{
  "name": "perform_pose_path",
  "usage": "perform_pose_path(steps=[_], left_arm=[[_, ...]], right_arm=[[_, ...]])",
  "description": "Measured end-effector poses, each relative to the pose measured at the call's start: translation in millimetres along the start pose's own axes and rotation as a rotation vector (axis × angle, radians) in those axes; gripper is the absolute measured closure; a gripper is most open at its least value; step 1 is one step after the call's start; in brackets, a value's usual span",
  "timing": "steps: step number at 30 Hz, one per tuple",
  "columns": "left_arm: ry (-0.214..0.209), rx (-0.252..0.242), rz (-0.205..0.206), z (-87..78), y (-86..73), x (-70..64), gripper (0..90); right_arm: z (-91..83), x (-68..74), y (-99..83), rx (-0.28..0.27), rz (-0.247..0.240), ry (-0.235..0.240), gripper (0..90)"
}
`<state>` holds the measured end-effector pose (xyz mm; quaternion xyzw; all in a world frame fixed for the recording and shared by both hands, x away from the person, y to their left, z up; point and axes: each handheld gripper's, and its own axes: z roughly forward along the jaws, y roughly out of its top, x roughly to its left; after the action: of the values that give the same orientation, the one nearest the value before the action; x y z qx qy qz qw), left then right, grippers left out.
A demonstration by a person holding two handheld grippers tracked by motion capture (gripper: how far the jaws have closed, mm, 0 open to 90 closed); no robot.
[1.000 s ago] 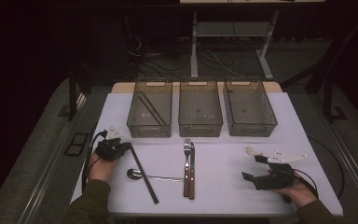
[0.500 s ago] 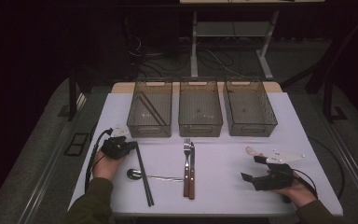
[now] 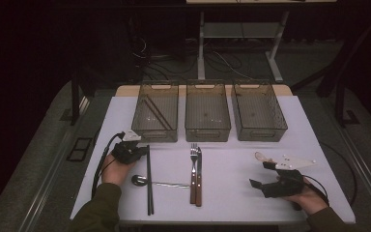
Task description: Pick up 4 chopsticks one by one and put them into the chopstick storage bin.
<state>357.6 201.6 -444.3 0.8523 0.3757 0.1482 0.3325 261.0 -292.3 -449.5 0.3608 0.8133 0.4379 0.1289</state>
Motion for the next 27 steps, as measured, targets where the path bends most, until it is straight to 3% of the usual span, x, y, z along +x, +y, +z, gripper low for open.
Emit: perform_pose_path(steps=[27], left_arm=[[-0.085, 0.068, 0.093, 10.2, 18.9, -29.0, 89.5]], right_arm=[[-0.1, 0.4, 0.2, 0.001, 0.001, -0.001, 14.0]])
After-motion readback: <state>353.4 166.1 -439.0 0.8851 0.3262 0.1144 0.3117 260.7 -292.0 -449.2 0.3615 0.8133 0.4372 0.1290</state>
